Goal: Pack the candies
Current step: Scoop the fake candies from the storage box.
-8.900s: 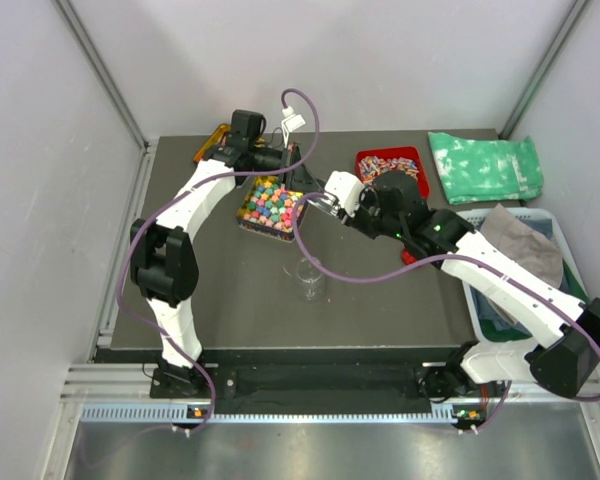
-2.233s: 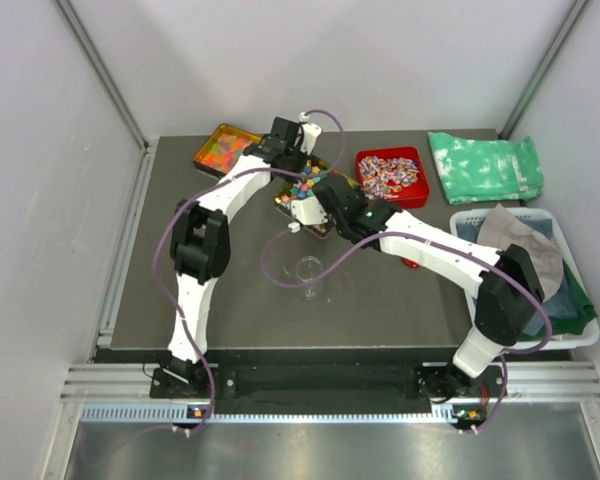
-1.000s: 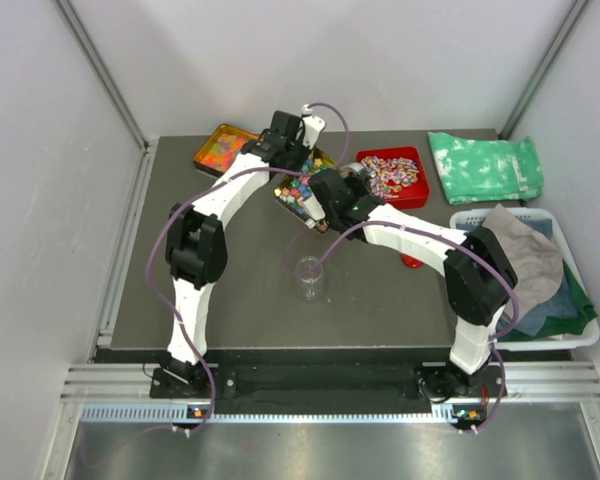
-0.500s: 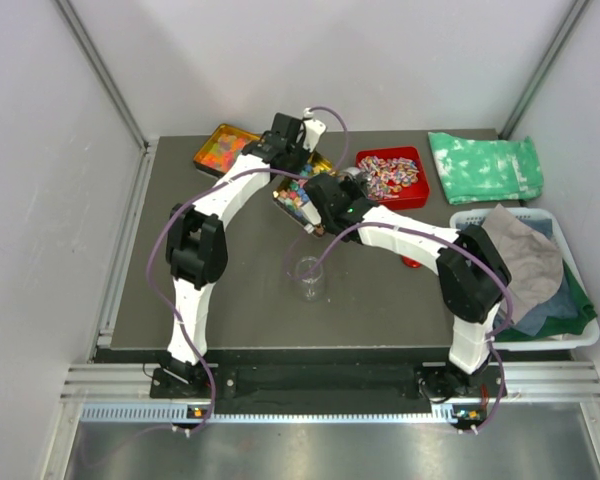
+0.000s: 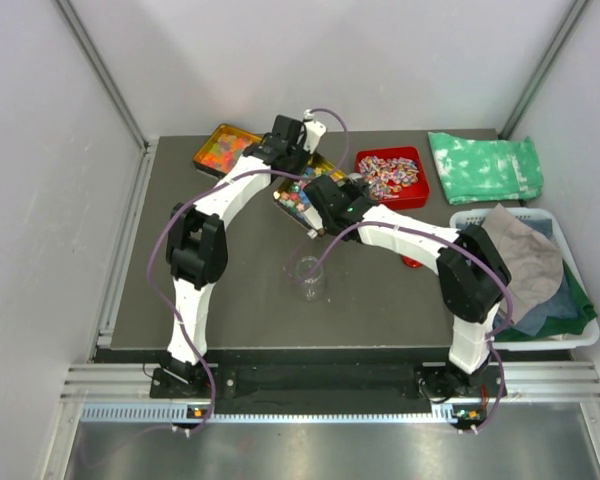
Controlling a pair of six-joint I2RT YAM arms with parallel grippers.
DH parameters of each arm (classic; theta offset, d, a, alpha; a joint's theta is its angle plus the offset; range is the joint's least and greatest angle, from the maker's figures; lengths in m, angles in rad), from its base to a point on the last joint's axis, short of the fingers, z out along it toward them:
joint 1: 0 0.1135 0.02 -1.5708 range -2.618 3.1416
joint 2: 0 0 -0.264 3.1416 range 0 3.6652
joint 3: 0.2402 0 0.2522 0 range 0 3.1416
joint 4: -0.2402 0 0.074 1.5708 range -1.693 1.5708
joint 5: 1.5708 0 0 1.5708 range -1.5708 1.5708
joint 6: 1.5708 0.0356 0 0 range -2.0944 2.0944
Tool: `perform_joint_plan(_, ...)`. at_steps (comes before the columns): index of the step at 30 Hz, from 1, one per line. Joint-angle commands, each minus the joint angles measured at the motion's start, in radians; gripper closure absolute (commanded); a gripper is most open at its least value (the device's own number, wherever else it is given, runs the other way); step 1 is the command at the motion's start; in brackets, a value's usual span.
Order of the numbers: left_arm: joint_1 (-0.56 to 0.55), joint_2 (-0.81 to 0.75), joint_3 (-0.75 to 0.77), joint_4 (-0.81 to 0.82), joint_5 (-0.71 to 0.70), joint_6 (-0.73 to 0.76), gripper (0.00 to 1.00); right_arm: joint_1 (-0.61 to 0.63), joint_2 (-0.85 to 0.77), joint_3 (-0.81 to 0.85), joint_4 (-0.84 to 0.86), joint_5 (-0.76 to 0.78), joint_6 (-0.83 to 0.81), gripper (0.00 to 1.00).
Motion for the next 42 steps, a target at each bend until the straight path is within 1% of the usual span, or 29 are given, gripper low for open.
perform_joint_plan(1,-0.003,-0.091,0.004,0.118,0.018,-0.021,1.00,-0.003,0.015,0.044,-0.041,-0.023,0.019,1.00)
perform_joint_plan(5,-0.005,-0.093,-0.002,0.123,0.018,-0.019,1.00,-0.003,0.036,0.085,-0.095,-0.097,0.091,1.00)
perform_joint_plan(7,-0.005,-0.091,-0.002,0.121,0.052,-0.015,1.00,-0.006,0.035,0.090,-0.118,-0.124,0.114,1.00)
perform_joint_plan(11,-0.005,-0.088,-0.004,0.126,0.053,-0.002,1.00,-0.031,0.031,0.109,-0.173,-0.201,0.167,1.00)
perform_joint_plan(19,-0.003,-0.070,0.019,0.112,0.069,-0.008,1.00,-0.065,0.005,0.037,-0.144,-0.299,0.202,1.00)
perform_joint_plan(23,-0.005,-0.064,0.028,0.111,0.084,-0.022,1.00,-0.069,0.013,0.038,-0.109,-0.347,0.197,1.00)
perform_joint_plan(30,-0.005,-0.053,0.034,0.100,0.093,-0.022,1.00,-0.080,0.042,0.044,-0.026,-0.391,0.199,1.00)
perform_joint_plan(34,-0.006,-0.045,0.028,0.101,0.102,-0.027,1.00,-0.101,0.045,0.049,-0.032,-0.407,0.217,1.00)
perform_joint_plan(42,-0.008,-0.037,0.028,0.104,0.110,-0.033,1.00,-0.109,0.041,-0.023,-0.001,-0.437,0.196,1.00)
